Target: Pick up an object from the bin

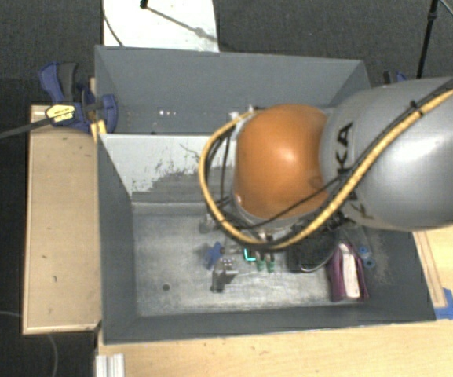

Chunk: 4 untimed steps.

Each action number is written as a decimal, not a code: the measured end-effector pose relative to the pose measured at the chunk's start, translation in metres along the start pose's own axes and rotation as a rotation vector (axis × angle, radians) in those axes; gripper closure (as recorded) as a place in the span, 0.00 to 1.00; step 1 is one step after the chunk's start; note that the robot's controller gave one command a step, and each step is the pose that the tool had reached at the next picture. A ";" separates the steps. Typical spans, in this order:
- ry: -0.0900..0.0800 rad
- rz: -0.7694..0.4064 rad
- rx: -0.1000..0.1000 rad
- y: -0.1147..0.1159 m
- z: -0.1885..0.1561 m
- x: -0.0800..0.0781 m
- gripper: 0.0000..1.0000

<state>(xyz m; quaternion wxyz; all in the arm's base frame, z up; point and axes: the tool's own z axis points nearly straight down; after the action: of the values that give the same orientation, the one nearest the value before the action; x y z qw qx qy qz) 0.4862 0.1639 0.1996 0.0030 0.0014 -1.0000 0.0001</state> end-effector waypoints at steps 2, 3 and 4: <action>-0.013 -0.104 -0.003 -0.042 0.128 -0.049 0.00; -0.014 -0.096 -0.003 -0.042 0.127 -0.050 0.00; -0.016 -0.086 -0.004 -0.041 0.127 -0.052 0.00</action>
Offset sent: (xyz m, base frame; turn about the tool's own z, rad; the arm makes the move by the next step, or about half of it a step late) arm 0.0444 -0.0421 -0.1296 -0.1123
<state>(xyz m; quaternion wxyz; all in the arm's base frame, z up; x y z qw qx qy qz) 0.5371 0.1228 0.0727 -0.0050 0.0445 -0.9990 -0.0018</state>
